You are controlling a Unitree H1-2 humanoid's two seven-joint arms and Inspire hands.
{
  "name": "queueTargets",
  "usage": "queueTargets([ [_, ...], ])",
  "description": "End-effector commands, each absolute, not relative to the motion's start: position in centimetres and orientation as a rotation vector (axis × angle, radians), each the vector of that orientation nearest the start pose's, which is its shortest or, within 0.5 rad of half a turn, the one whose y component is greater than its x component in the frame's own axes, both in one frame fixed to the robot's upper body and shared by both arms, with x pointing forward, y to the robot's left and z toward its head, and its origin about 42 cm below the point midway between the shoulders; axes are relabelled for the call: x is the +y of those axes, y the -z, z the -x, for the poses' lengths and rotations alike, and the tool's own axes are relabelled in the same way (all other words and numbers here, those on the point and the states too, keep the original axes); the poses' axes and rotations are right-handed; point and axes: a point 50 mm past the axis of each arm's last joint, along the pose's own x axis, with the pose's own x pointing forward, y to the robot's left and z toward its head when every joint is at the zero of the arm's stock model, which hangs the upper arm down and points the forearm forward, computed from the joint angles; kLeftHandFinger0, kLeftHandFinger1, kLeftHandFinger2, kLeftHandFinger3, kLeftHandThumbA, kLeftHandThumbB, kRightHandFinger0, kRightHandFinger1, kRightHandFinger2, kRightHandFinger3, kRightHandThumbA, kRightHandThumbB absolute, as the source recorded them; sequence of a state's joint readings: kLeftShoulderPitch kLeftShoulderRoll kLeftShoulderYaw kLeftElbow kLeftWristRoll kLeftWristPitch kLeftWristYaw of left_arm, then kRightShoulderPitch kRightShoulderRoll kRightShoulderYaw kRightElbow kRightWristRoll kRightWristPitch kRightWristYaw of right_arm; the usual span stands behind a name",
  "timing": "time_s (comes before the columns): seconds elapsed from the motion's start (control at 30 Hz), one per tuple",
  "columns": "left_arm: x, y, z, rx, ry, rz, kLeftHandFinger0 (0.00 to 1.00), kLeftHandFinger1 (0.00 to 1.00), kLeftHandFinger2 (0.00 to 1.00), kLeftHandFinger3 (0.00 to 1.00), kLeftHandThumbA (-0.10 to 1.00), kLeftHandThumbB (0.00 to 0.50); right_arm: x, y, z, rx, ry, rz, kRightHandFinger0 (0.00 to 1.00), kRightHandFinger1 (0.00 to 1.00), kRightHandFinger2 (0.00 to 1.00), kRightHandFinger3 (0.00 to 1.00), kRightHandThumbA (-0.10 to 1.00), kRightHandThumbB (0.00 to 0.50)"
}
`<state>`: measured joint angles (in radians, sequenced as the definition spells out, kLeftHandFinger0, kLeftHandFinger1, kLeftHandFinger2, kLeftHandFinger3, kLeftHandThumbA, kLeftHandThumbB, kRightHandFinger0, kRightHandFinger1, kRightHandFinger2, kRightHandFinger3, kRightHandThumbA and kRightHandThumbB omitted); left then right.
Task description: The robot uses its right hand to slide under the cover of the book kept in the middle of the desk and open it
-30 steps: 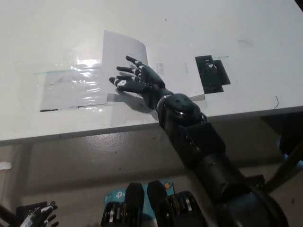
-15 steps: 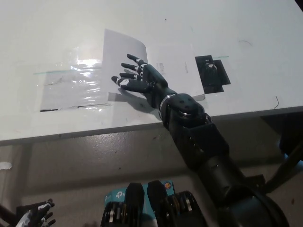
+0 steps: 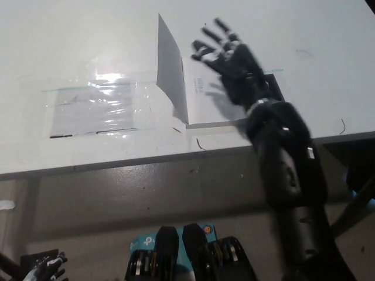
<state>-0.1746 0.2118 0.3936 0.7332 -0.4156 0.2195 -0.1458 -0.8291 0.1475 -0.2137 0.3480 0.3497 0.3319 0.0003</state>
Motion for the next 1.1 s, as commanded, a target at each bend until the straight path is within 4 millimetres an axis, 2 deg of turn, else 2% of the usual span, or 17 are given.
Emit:
queueTargets([
  [0.0, 38.2, 2.6, -27.6, 0.572, -0.335, 0.456, 1.00, 1.00, 1.00, 1.00, 0.94, 0.341, -13.6, -32.3, -48.6, -0.140, -0.242, -0.607, 0.67, 0.80, 0.89, 1.00, 0.67, 0.118],
  [0.1, 38.2, 2.7, -27.5, 0.580, -0.335, 0.475, 1.00, 1.00, 1.00, 1.00, 0.97, 0.341, -16.9, -32.2, -47.8, -0.188, -0.199, -0.673, 0.72, 0.84, 0.92, 1.00, 0.66, 0.105],
  [0.13, 38.2, 2.8, -27.4, 0.581, -0.336, 0.477, 1.00, 1.00, 1.00, 1.00, 0.97, 0.341, -16.8, -32.2, -47.8, -0.185, -0.201, -0.673, 0.72, 0.84, 0.92, 1.00, 0.66, 0.105],
  [0.23, 38.1, 2.9, -27.3, 0.584, -0.342, 0.483, 1.00, 1.00, 1.00, 1.00, 0.96, 0.345, -19.7, -31.1, -46.8, -0.225, -0.156, -0.666, 0.77, 0.86, 0.98, 1.00, 0.74, 0.081],
  [0.27, 38.0, 2.9, -27.3, 0.584, -0.344, 0.484, 1.00, 1.00, 1.00, 1.00, 0.97, 0.343, -21.5, -30.6, -46.0, -0.254, -0.124, -0.708, 0.81, 0.89, 1.00, 1.00, 0.72, 0.087],
  [0.37, 37.9, 2.9, -27.3, 0.583, -0.345, 0.498, 1.00, 1.00, 1.00, 1.00, 0.96, 0.365, -24.5, -30.0, -44.0, -0.313, -0.027, -0.774, 0.82, 0.91, 1.00, 1.00, 0.71, 0.084],
  [0.4, 37.9, 2.9, -27.2, 0.582, -0.339, 0.493, 1.00, 1.00, 1.00, 1.00, 0.97, 0.361, -25.2, -29.8, -43.3, -0.321, 0.005, -0.794, 0.80, 0.90, 1.00, 1.00, 0.71, 0.089],
  [0.47, 37.9, 3.0, -27.1, 0.583, -0.335, 0.496, 1.00, 1.00, 1.00, 1.00, 0.97, 0.369, -26.2, -29.4, -42.3, -0.339, 0.033, -0.831, 0.84, 0.94, 1.00, 1.00, 0.72, 0.075],
  [0.57, 37.8, 3.2, -26.9, 0.580, -0.338, 0.495, 1.00, 1.00, 1.00, 1.00, 0.96, 0.352, -29.6, -26.7, -39.8, -0.371, 0.130, -0.880, 0.95, 1.00, 1.00, 1.00, 0.76, 0.034],
  [0.6, 37.8, 3.2, -26.9, 0.579, -0.339, 0.498, 1.00, 1.00, 1.00, 1.00, 0.95, 0.350, -29.9, -26.5, -39.6, -0.371, 0.137, -0.884, 0.96, 1.00, 1.00, 1.00, 0.76, 0.036],
  [0.63, 37.7, 3.3, -26.8, 0.572, -0.341, 0.501, 1.00, 1.00, 1.00, 1.00, 0.92, 0.361, -31.3, -25.0, -38.8, -0.351, 0.222, -0.869, 0.96, 1.00, 1.00, 1.00, 0.75, 0.051],
  [0.67, 37.7, 3.3, -26.8, 0.572, -0.341, 0.501, 1.00, 1.00, 1.00, 1.00, 0.92, 0.361, -31.3, -25.0, -38.8, -0.351, 0.222, -0.870, 0.96, 1.00, 1.00, 1.00, 0.75, 0.051],
  [0.8, 37.6, 3.4, -26.9, 0.570, -0.346, 0.497, 1.00, 1.00, 1.00, 1.00, 0.92, 0.365, -33.6, -22.4, -37.5, -0.327, 0.375, -0.878, 1.00, 1.00, 1.00, 1.00, 0.72, 0.039],
  [0.87, 37.7, 3.3, -26.8, 0.567, -0.339, 0.505, 1.00, 1.00, 1.00, 1.00, 0.96, 0.342, -34.9, -20.6, -36.9, -0.311, 0.468, -0.883, 1.00, 1.00, 1.00, 1.00, 0.72, 0.001],
  [0.93, 37.6, 3.3, -26.9, 0.573, -0.364, 0.512, 1.00, 1.00, 1.00, 1.00, 0.94, 0.349, -35.7, -19.3, -36.5, -0.298, 0.536, -0.883, 1.00, 1.00, 1.00, 1.00, 0.72, 0.000],
  [0.97, 37.7, 3.2, -26.8, 0.563, -0.356, 0.524, 1.00, 1.00, 1.00, 1.00, 0.92, 0.333, -36.3, -16.6, -36.2, -0.238, 0.634, -0.865, 0.99, 1.00, 1.00, 1.00, 0.73, 0.000],
  [1.07, 37.6, 3.0, -27.2, 0.566, -0.348, 0.520, 1.00, 1.00, 1.00, 1.00, 0.93, 0.354, -36.5, -13.5, -36.2, -0.191, 0.678, -0.854, 1.00, 1.00, 1.00, 1.00, 0.77, 0.000],
])
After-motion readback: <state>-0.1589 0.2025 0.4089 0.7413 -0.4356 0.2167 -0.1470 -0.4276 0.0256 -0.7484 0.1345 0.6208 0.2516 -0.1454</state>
